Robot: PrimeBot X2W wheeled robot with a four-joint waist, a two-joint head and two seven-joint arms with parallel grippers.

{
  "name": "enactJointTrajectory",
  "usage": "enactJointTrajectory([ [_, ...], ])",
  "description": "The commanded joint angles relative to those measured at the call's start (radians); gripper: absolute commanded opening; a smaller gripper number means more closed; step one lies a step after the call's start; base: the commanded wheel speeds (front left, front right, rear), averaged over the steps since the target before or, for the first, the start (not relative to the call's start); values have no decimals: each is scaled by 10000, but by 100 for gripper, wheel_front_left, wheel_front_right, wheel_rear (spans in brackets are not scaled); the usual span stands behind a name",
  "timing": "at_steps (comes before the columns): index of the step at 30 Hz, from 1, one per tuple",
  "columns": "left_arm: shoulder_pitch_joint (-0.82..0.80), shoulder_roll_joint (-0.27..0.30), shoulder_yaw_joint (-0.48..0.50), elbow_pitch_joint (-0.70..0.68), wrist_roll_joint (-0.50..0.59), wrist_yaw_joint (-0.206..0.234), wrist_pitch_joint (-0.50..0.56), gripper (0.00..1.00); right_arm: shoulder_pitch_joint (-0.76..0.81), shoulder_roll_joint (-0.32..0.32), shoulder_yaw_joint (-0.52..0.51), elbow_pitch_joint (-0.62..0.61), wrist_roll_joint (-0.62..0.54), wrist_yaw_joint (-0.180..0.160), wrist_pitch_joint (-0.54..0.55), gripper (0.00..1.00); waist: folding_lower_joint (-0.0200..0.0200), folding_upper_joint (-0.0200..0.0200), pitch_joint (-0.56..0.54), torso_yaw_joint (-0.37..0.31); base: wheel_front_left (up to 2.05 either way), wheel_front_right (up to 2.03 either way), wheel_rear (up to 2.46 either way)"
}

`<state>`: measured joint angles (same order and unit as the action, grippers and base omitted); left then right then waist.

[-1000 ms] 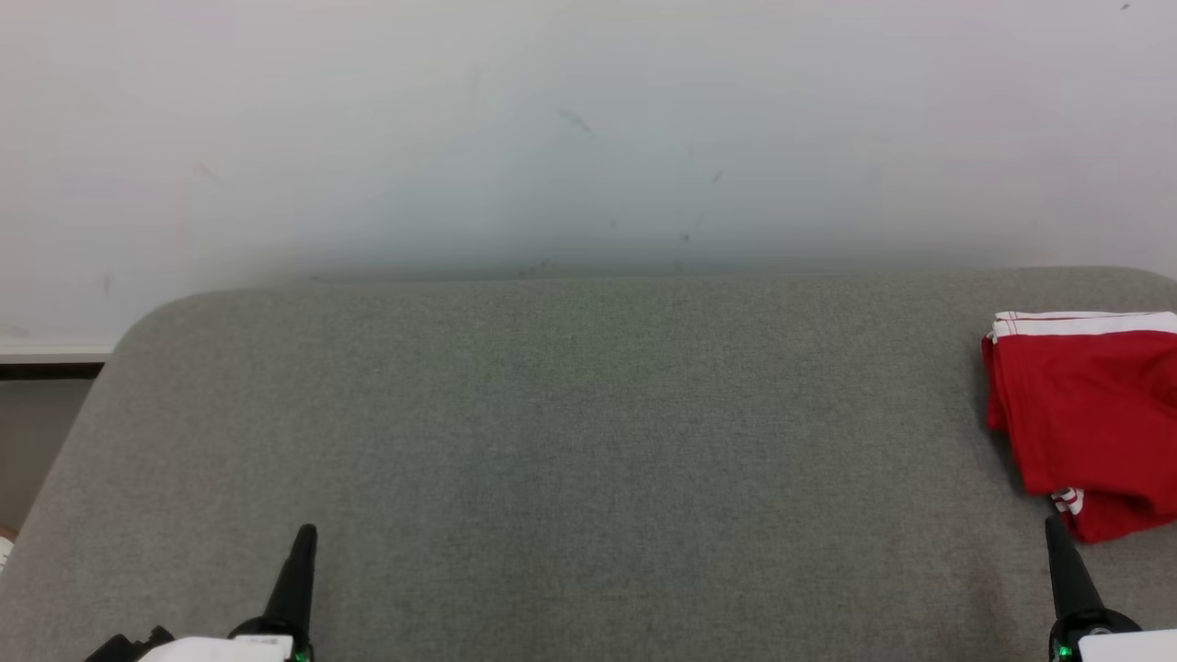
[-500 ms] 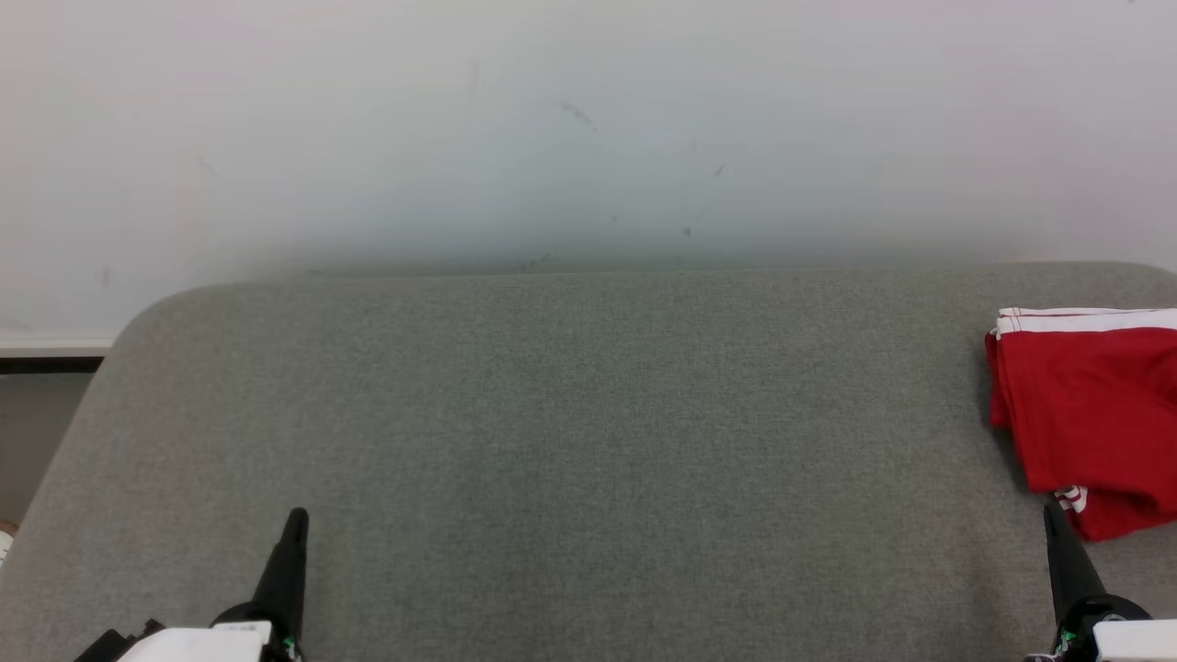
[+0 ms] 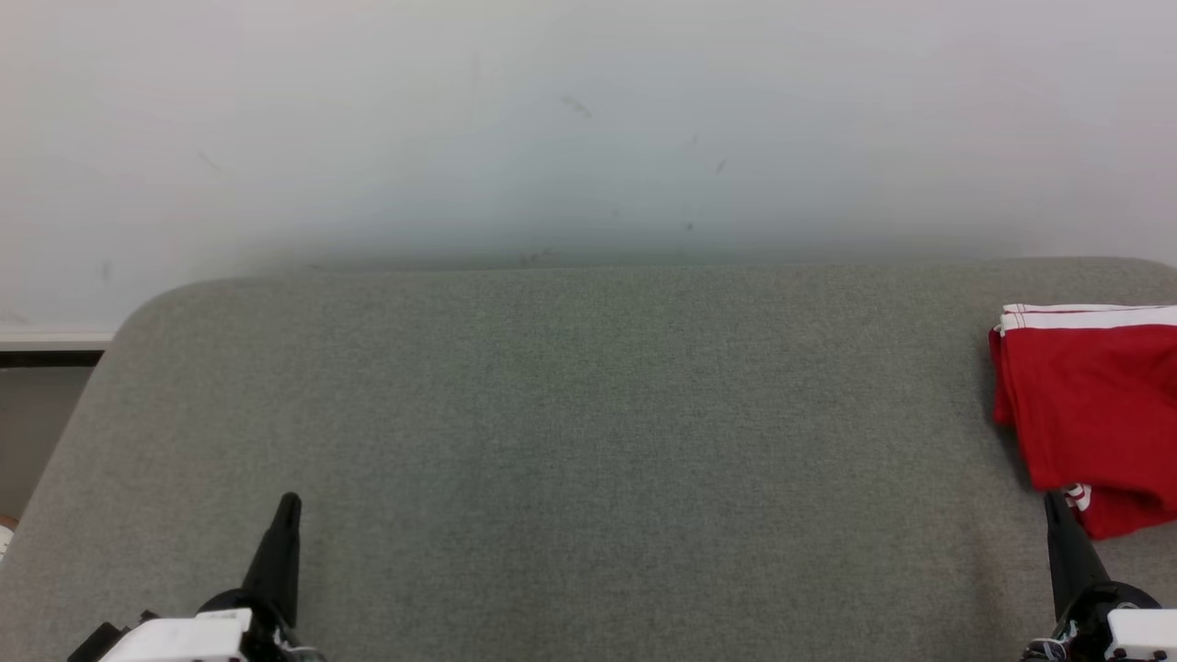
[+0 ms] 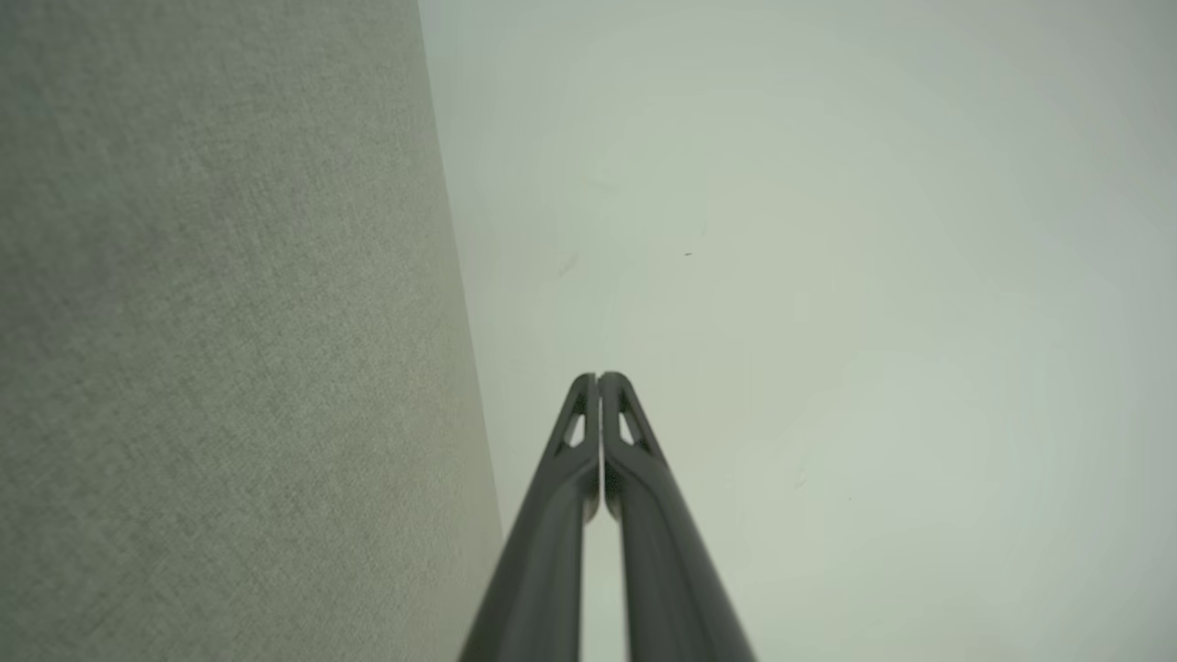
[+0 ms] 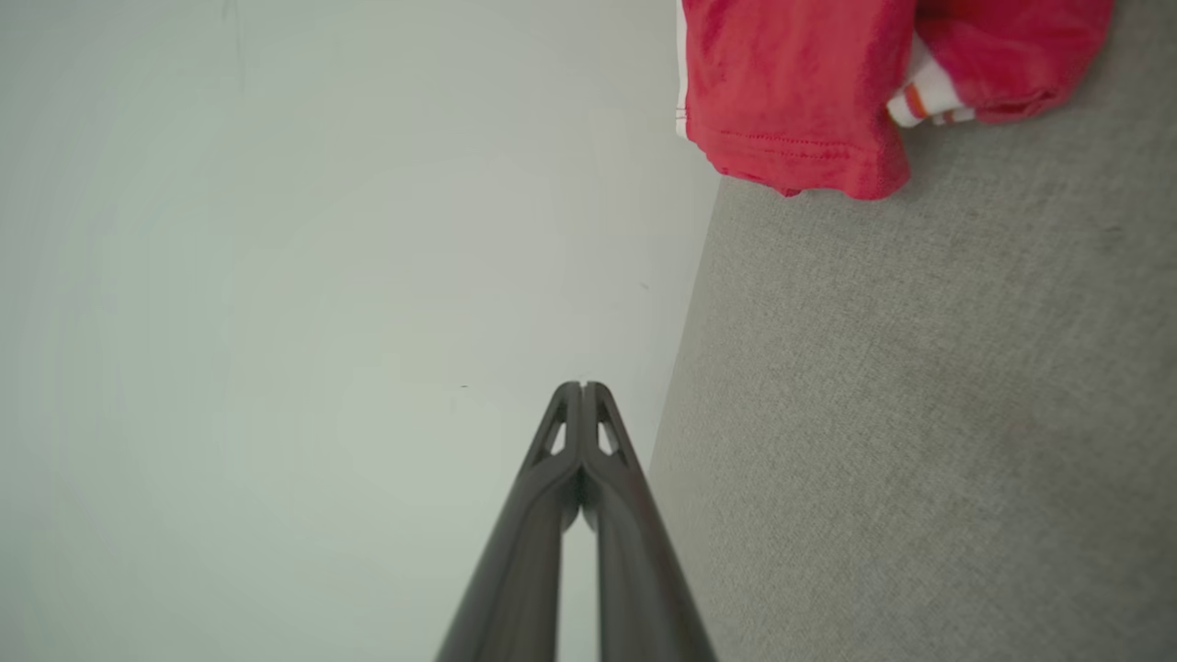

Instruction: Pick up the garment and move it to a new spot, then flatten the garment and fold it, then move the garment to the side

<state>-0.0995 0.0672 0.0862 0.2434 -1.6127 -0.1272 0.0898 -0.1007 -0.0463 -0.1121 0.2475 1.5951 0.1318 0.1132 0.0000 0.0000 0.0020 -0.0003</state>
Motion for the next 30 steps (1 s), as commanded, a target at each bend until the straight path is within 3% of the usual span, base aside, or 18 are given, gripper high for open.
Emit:
enactJointTrajectory([
  [1, -138, 26, 62, 21, -255, -77, 72, 0, -160, -72, -46, -48, 234, -19, 50, 0, 0, 0, 11, 3, 0, 0, 0],
  [30, -132, -40, 140, 20, -114, -69, 138, 0, -152, -72, -40, -44, 186, -21, 44, 0, 0, 0, 11, 3, 0, 0, 0],
])
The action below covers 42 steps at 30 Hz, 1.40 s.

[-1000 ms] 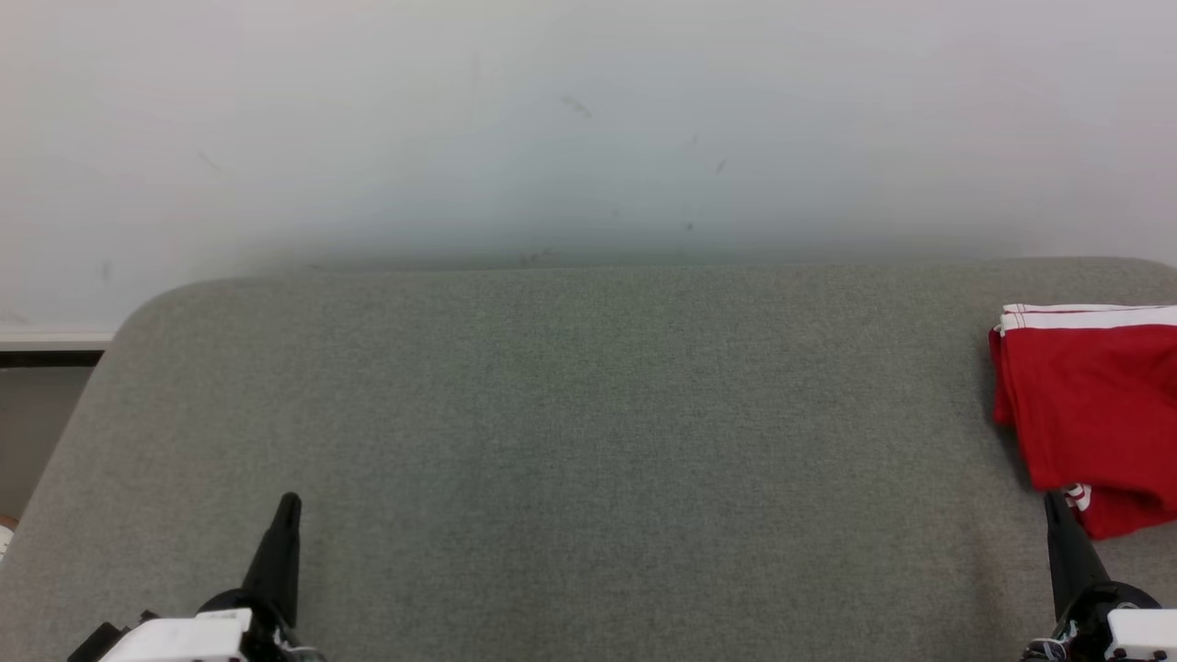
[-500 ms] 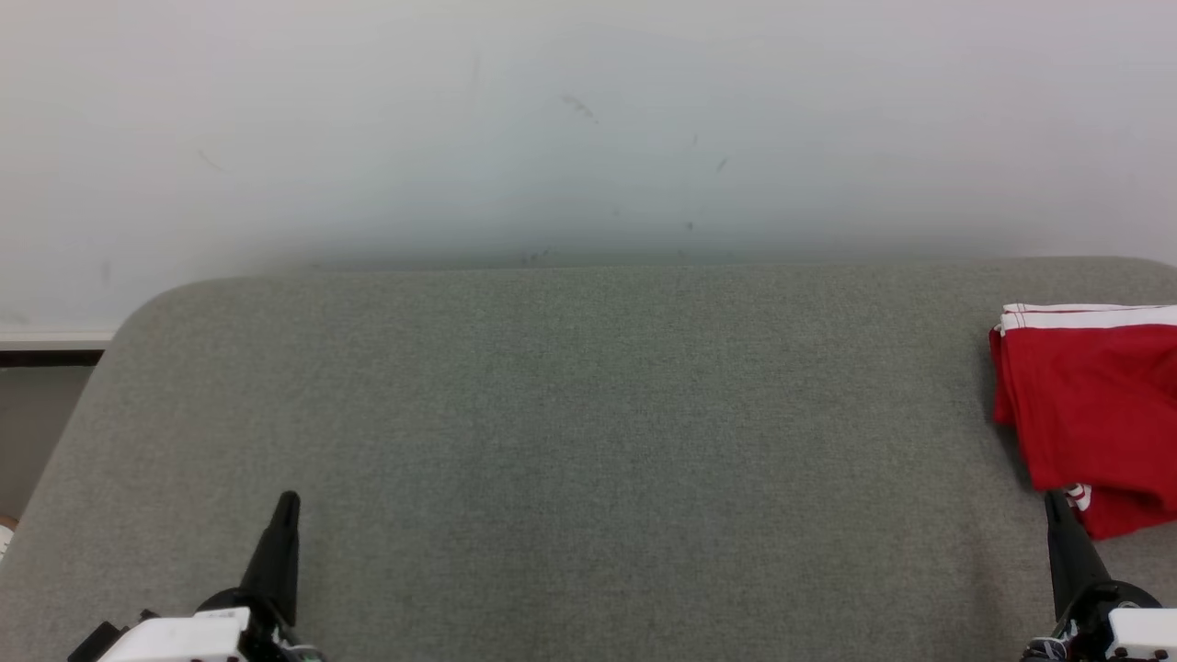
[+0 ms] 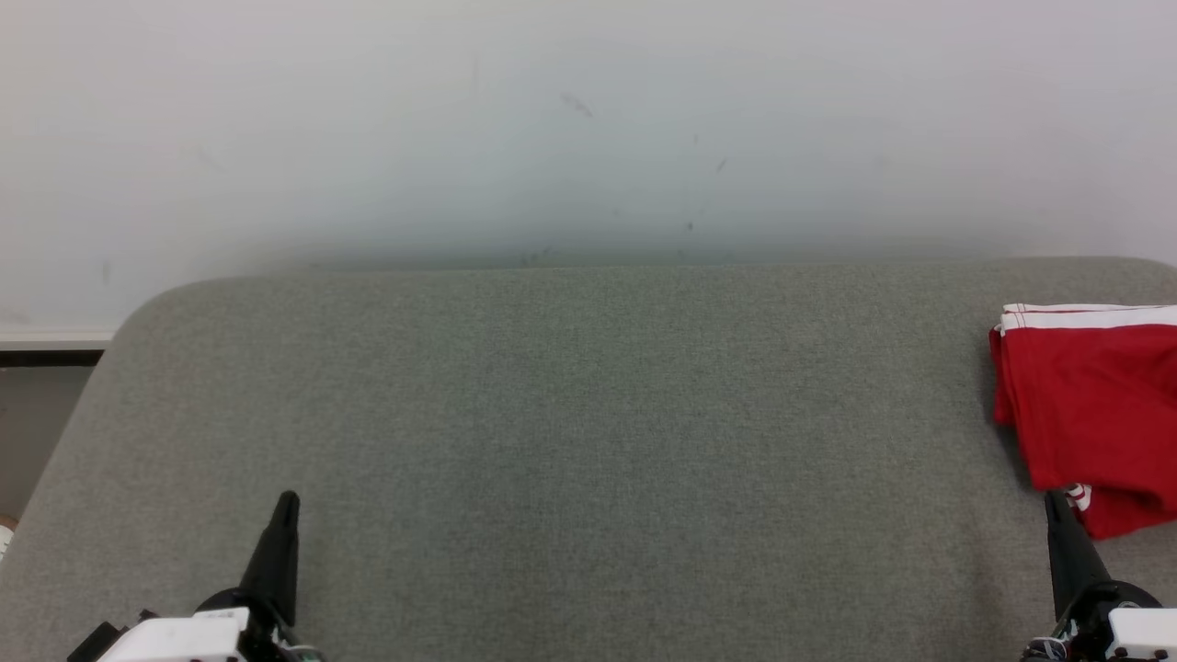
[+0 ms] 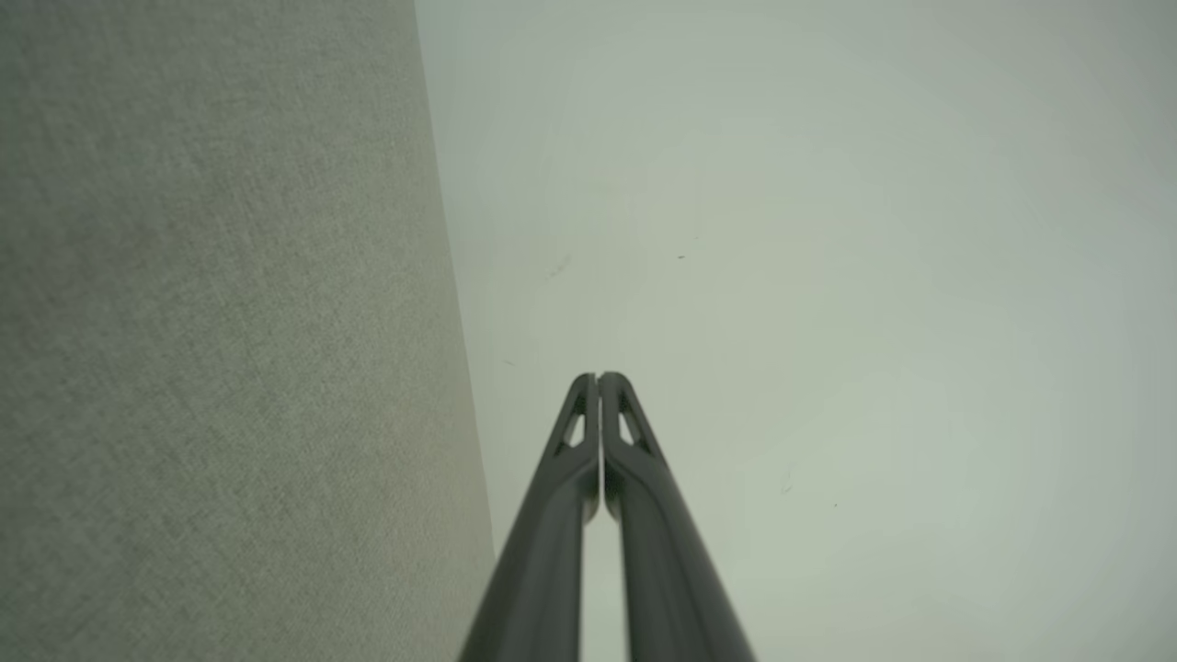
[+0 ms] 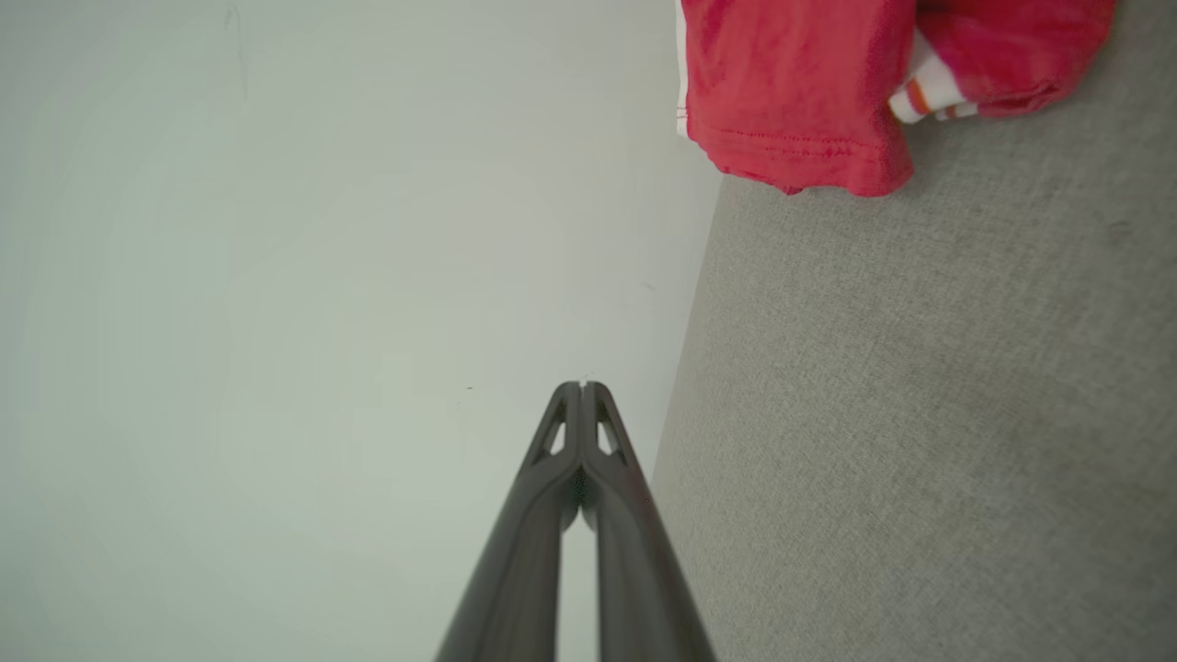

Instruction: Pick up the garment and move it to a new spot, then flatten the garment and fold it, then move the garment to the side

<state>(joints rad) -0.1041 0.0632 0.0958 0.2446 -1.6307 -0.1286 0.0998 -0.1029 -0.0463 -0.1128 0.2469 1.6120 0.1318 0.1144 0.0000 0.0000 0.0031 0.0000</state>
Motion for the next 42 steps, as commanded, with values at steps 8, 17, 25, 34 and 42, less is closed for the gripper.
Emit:
enactJointTrajectory([
  [8, -88, -11, 65, 10, 82, -56, 37, 0, -129, -72, -32, -38, 18, -19, 32, 0, 0, 0, 0, 0, 0, 0, 0],
  [17, -90, -19, 85, 11, 108, -56, 58, 0, -129, -72, -31, -38, 18, -21, 31, 0, 0, 0, 0, 0, 0, 0, 0],
  [25, -92, -30, 96, 10, 129, -56, 75, 0, -129, -73, -31, -38, 19, -21, 31, 0, 0, 0, 0, 0, 0, 0, 0],
  [34, -94, -37, 112, 11, 145, -56, 89, 0, -129, -73, -30, -38, 19, -19, 31, 0, 0, 0, 0, 0, 0, 0, 0],
  [42, -95, -48, 123, 12, 163, -56, 103, 0, -129, -73, -30, -38, 19, -21, 30, 0, 0, 0, 0, 0, 0, 0, 0],
])
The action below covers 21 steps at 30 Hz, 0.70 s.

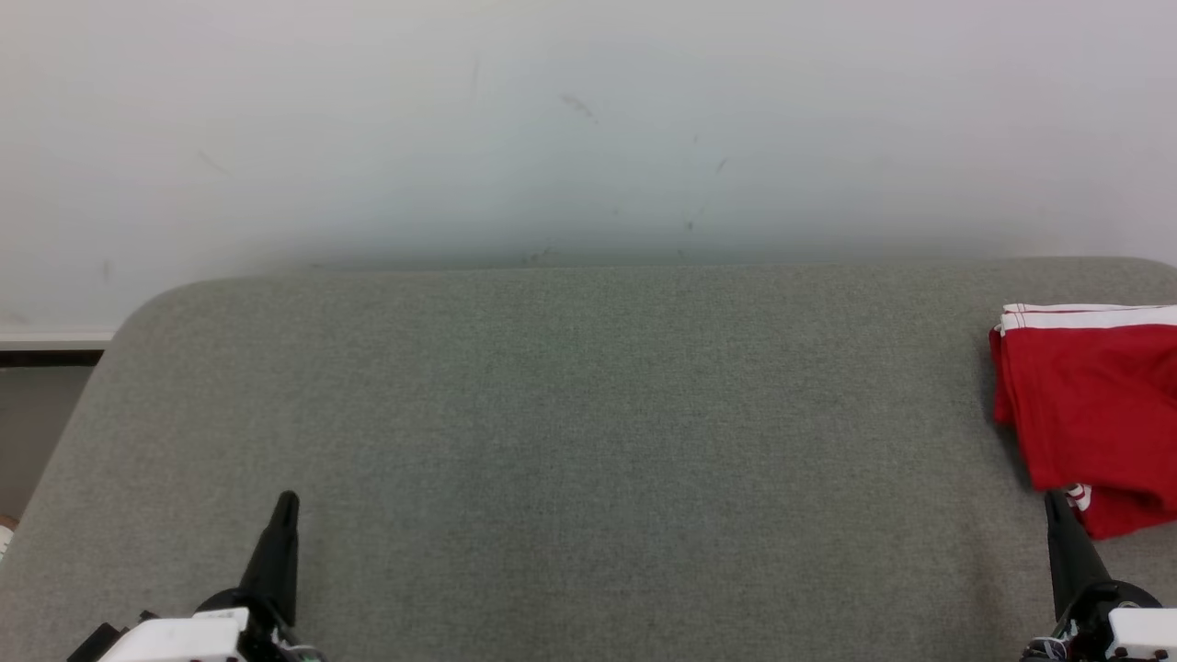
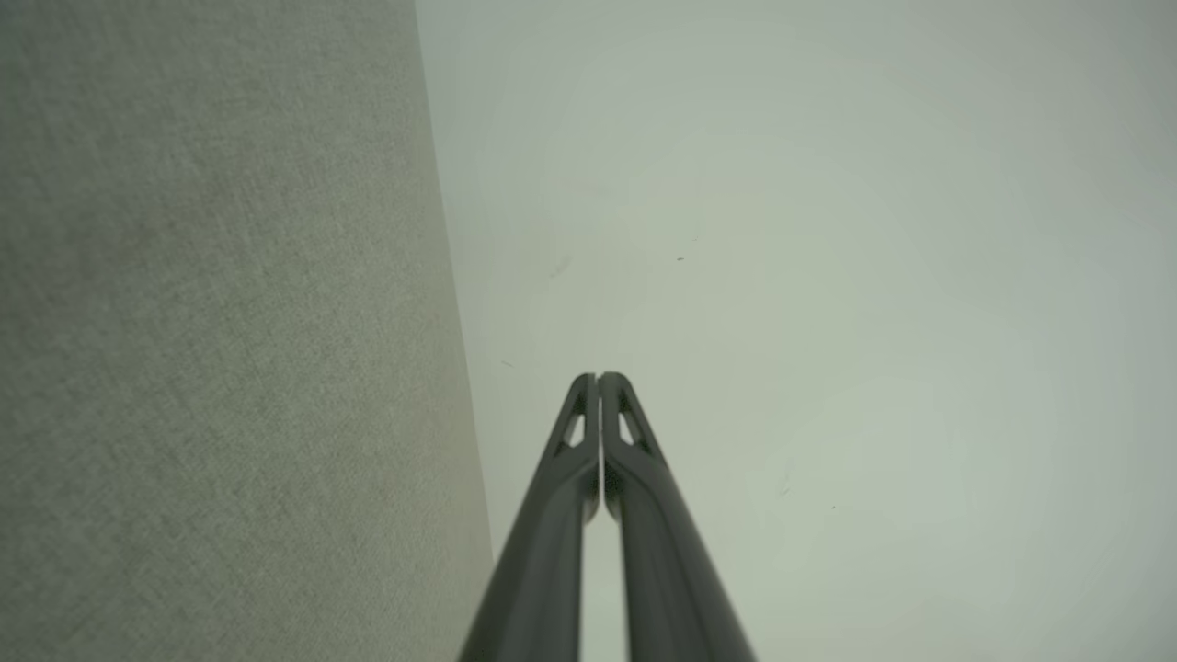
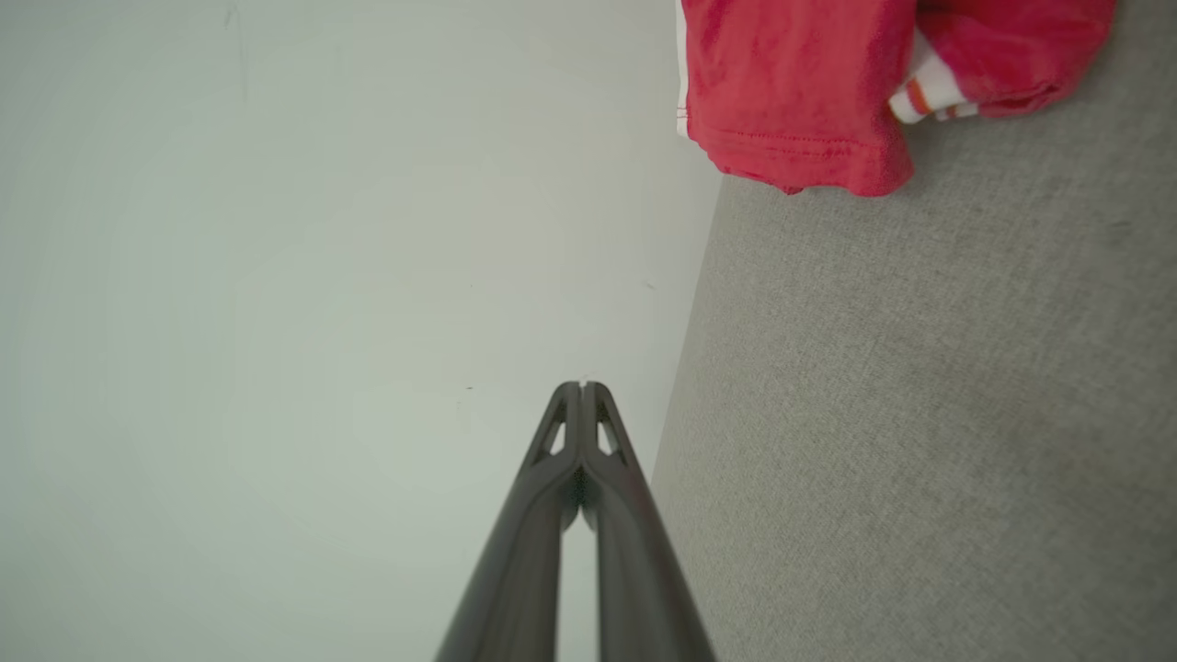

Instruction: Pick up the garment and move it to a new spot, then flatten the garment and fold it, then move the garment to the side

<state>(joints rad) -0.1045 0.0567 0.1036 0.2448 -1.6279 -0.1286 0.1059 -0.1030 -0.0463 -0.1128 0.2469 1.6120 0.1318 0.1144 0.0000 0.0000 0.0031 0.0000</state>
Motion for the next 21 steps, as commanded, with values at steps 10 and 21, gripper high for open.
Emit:
enactJointTrajectory([
  [10, -93, 8, 58, 10, 149, -56, 53, 0, -128, -73, -29, -38, 20, -21, 30, 0, 0, 0, 0, 0, 0, 0, 0],
  [21, -94, 4, 69, 9, 157, -56, 58, 0, -129, -73, -29, -38, 20, -21, 29, 0, 0, 0, 0, 0, 0, 0, 0],
])
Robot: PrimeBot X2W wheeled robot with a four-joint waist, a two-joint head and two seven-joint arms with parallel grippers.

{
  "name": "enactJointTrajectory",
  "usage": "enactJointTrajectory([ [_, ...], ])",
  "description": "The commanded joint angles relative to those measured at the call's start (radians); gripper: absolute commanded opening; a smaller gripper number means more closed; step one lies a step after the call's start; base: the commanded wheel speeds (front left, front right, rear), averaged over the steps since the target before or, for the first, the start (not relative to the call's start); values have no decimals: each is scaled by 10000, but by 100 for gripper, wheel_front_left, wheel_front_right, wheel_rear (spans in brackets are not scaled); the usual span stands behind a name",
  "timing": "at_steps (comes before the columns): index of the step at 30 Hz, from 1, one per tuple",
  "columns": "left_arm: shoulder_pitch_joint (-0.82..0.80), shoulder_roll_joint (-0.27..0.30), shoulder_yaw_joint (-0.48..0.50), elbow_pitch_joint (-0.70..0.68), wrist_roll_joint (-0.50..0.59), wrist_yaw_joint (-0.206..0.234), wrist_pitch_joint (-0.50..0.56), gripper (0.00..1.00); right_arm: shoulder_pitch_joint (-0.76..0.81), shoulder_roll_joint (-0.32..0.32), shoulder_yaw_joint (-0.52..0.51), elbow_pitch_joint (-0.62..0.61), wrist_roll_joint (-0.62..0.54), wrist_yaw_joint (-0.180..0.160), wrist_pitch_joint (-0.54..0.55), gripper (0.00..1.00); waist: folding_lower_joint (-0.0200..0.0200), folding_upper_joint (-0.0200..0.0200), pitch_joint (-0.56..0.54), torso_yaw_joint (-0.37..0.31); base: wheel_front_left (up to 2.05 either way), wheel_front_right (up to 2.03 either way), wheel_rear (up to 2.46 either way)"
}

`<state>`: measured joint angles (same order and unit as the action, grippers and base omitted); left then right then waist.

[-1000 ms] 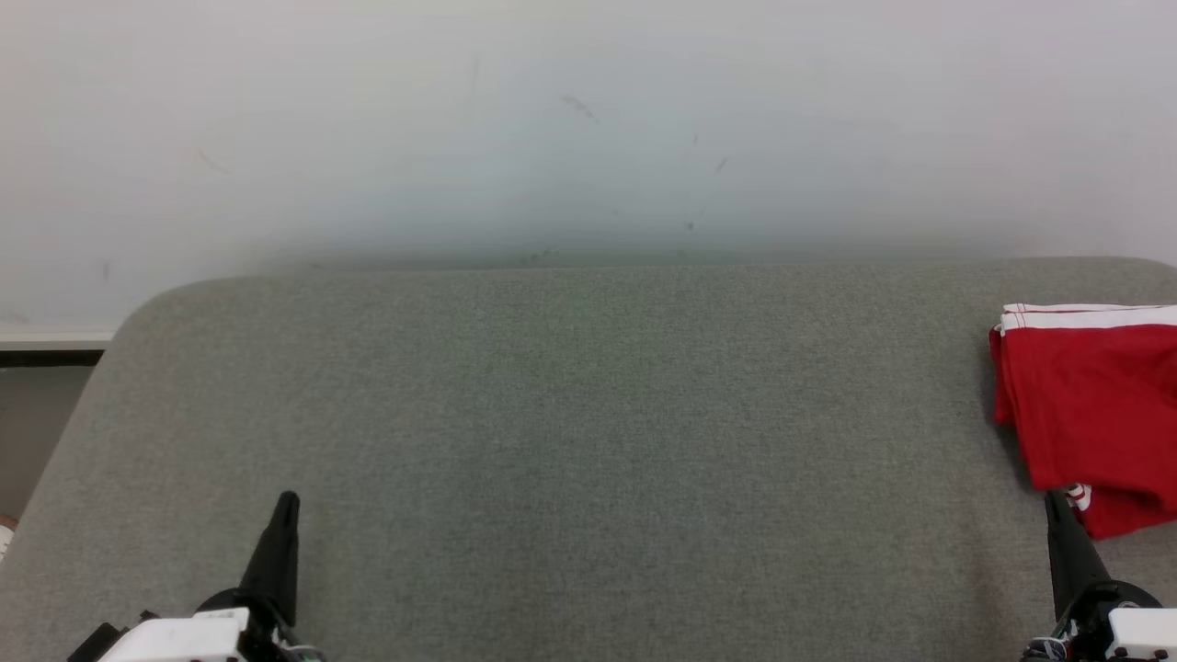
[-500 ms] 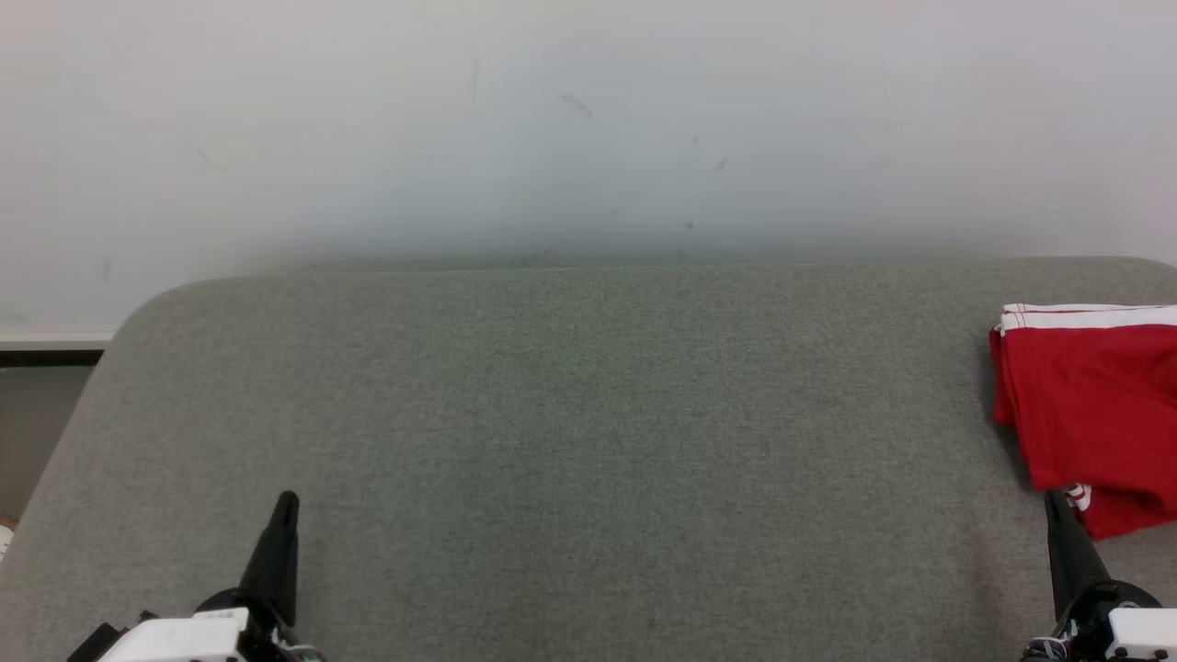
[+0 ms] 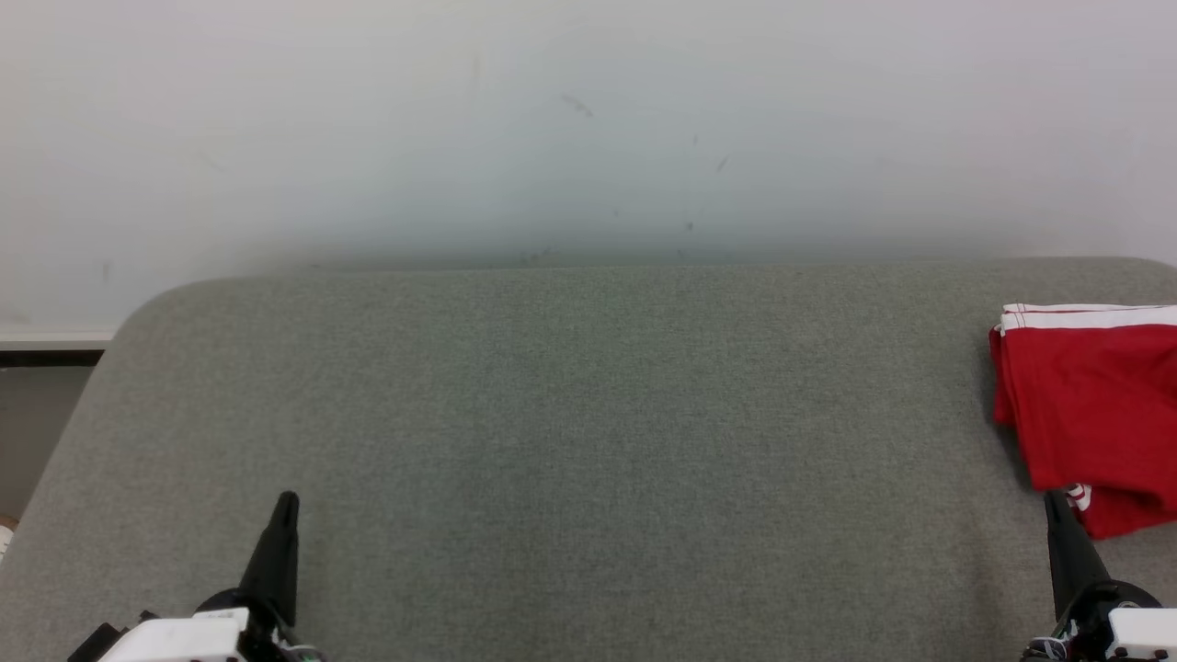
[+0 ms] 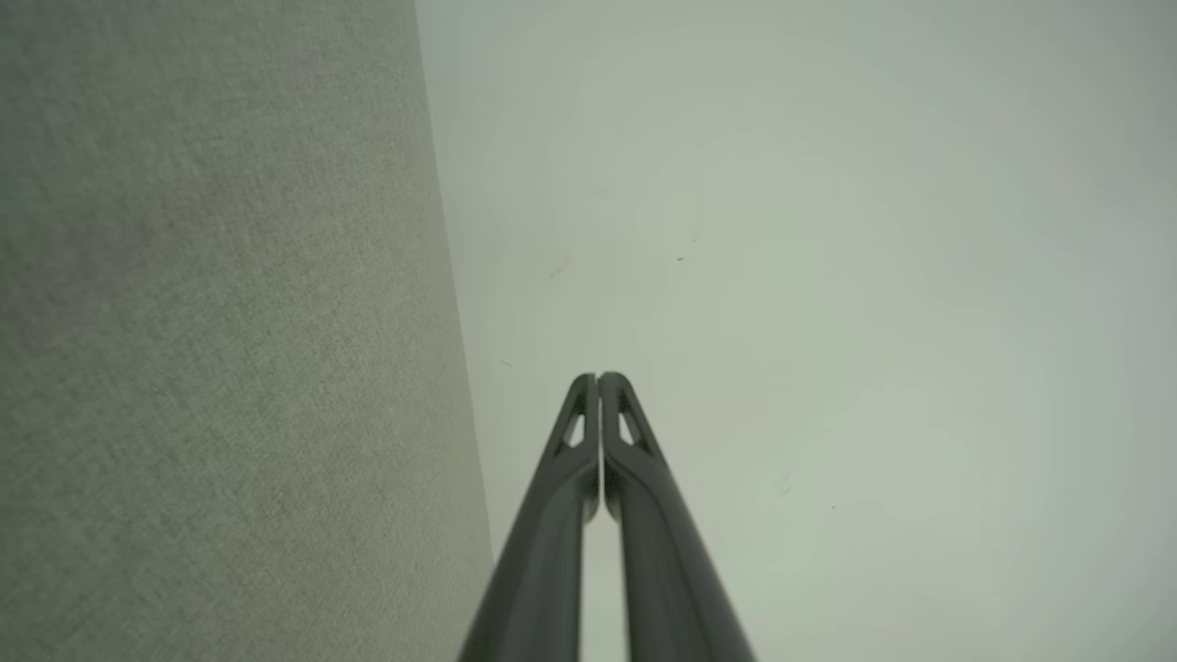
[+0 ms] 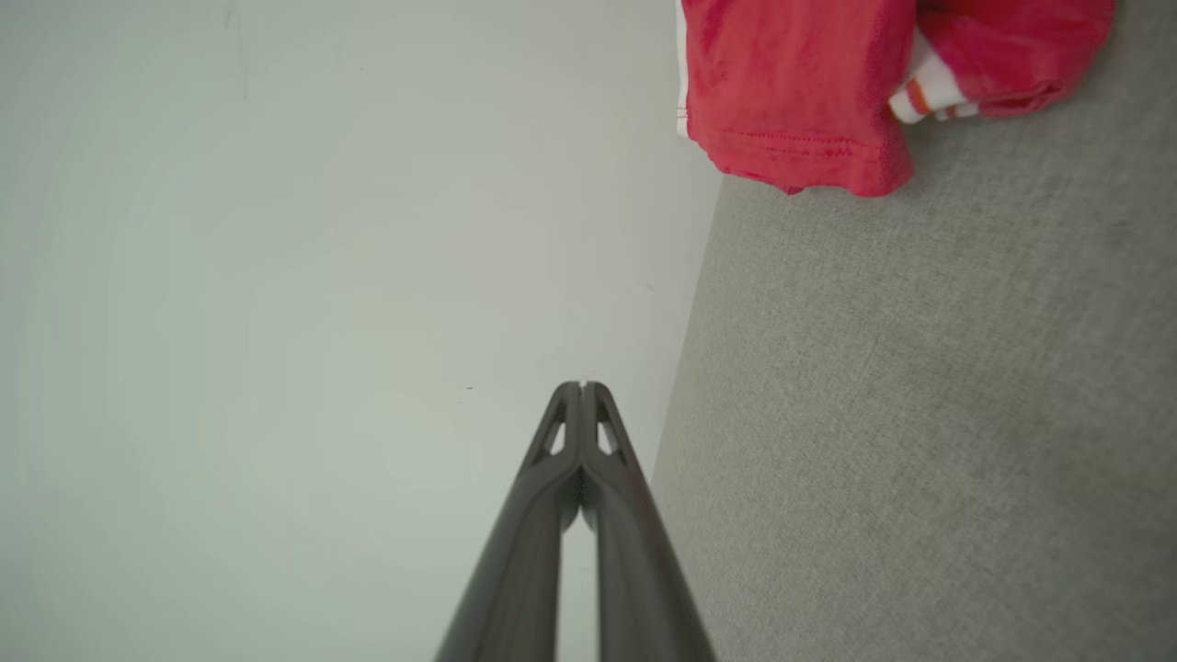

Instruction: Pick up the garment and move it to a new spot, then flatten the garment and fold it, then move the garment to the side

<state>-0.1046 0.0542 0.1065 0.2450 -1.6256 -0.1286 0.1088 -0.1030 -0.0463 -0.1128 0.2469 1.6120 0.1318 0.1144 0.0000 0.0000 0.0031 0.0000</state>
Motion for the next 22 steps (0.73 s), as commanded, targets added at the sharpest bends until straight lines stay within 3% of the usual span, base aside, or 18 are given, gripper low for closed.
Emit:
enactJointTrajectory([
  [1, -92, 29, 41, 8, 134, -56, 29, 0, -129, -73, -29, -38, 20, -21, 29, 0, 0, 0, 0, 0, 0, 0, 0],
  [22, -95, 13, 61, 8, 159, -56, 49, 0, -128, -73, -28, -38, 21, -21, 29, 0, 0, 0, 0, 0, 0, 0, 0],
])
